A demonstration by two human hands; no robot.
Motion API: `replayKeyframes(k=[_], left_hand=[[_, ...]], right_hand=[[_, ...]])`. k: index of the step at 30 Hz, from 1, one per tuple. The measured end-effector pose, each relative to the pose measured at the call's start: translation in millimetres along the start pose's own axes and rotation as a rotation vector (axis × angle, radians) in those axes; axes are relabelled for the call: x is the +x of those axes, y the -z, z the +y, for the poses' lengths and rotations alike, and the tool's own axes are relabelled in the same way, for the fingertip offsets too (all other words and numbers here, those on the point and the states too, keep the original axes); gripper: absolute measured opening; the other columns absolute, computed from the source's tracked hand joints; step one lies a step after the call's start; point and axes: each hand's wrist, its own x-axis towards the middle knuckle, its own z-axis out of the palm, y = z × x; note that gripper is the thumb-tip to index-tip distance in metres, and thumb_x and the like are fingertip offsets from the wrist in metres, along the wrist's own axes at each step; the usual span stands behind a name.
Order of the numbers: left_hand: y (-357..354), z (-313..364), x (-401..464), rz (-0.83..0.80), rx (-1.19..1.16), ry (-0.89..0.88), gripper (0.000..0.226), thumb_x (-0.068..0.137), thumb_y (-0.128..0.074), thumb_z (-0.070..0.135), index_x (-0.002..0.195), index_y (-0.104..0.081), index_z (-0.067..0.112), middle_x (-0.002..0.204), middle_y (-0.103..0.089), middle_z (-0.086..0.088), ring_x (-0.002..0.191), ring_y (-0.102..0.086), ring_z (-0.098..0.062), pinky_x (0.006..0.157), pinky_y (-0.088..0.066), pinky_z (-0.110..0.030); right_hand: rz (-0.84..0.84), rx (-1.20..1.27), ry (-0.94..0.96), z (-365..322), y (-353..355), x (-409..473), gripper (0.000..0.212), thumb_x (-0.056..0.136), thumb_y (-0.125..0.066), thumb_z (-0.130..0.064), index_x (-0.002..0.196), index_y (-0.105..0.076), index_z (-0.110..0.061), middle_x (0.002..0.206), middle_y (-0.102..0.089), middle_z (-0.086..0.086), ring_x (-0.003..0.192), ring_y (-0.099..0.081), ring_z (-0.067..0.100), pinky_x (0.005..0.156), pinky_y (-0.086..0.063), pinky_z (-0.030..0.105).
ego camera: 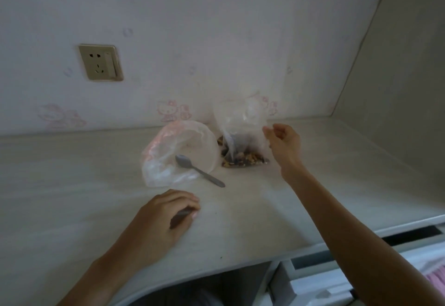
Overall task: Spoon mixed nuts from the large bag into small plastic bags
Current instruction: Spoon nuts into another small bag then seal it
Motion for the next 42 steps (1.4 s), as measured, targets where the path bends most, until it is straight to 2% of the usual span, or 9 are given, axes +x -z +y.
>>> replayKeyframes(k=[2,4,6,11,14,20,27,33,42], left_hand=[[2,4,-1,0.006,-0.073,0.052,0.016,0.096,-0.065,0.047,0.111,-0.07,0.044,0.118,-0.064,0.033,0.114,-0.062,0.006,0.096,-0.047,-0.011],[6,11,-6,0.065,-0.164,0.121,0.021,0.093,-0.074,0.034,0.109,-0.069,0.046,0.116,-0.067,0.032,0.11,-0.064,0.007,0.091,-0.048,-0.009],[12,19,-15,0.127,-0.221,0.18,0.019,0.09,-0.075,0.031,0.106,-0.071,0.041,0.113,-0.07,0.03,0.107,-0.066,0.007,0.09,-0.049,-0.012],[33,42,-51,0.16,-0.342,0.257,0.016,0.094,-0.071,0.032,0.109,-0.074,0.029,0.112,-0.075,0.018,0.107,-0.07,-0.003,0.096,-0.048,-0.015],[48,44,-67,0.137,-0.325,0.302,0.02,0.094,-0.068,0.028,0.113,-0.075,0.029,0.114,-0.074,0.019,0.111,-0.069,-0.002,0.097,-0.047,-0.012],[103,66,-103,0.198,-0.322,0.548,0.023,0.1,-0.062,0.036,0.118,-0.074,0.029,0.117,-0.074,0.021,0.114,-0.068,0.0,0.097,-0.048,-0.014],[172,191,-185,0.312,-0.264,1.066,0.024,0.103,-0.059,0.022,0.12,-0.074,0.021,0.12,-0.072,0.018,0.111,-0.067,0.003,0.096,-0.047,-0.008],[196,306,-237,0.591,-0.254,1.446,0.025,0.1,-0.056,0.033,0.118,-0.072,0.034,0.115,-0.071,0.031,0.107,-0.067,0.009,0.09,-0.045,-0.001],[182,400,-258,0.999,-0.188,1.642,0.024,0.1,-0.057,0.036,0.118,-0.073,0.034,0.114,-0.074,0.025,0.109,-0.069,0.003,0.091,-0.05,-0.009]], right_hand=[[0.044,-0.012,0.111,-11,18,-18,0.032,0.095,-0.071,-0.024,0.123,-0.064,-0.009,0.099,-0.069,-0.002,0.095,-0.066,0.015,0.077,-0.052,0.015],[-0.009,0.004,0.174,-20,33,-47,0.017,0.096,-0.069,-0.018,0.112,-0.068,-0.014,0.098,-0.072,0.001,0.096,-0.069,0.019,0.082,-0.057,0.024],[-0.175,0.027,0.204,-23,43,-83,0.007,0.098,-0.066,-0.015,0.101,-0.07,-0.019,0.094,-0.076,0.005,0.093,-0.073,0.024,0.081,-0.059,0.035],[-0.593,-0.03,0.263,-23,39,-156,0.018,0.101,-0.06,-0.019,0.113,-0.071,-0.012,0.097,-0.078,-0.002,0.094,-0.076,0.017,0.08,-0.061,0.028],[-0.766,-0.131,0.349,-23,23,-171,0.023,0.099,-0.06,-0.031,0.115,-0.072,-0.021,0.106,-0.077,-0.013,0.102,-0.074,0.011,0.086,-0.058,0.022],[-0.999,-0.152,0.244,-51,1,-186,0.023,0.1,-0.061,-0.023,0.12,-0.072,-0.025,0.12,-0.073,-0.018,0.115,-0.069,0.006,0.095,-0.052,0.017],[-1.28,-0.325,0.028,-142,20,-222,0.025,0.101,-0.055,-0.027,0.117,-0.071,-0.017,0.115,-0.074,-0.009,0.107,-0.069,0.004,0.091,-0.053,0.015],[-1.63,-0.379,0.02,-206,4,-239,0.017,0.102,-0.055,-0.024,0.107,-0.071,-0.026,0.102,-0.076,-0.017,0.099,-0.069,-0.004,0.088,-0.051,0.011],[-2.09,-0.267,0.413,-278,-112,-288,0.015,0.102,-0.059,-0.015,0.11,-0.072,-0.014,0.104,-0.076,-0.005,0.099,-0.071,0.007,0.089,-0.055,0.022]])
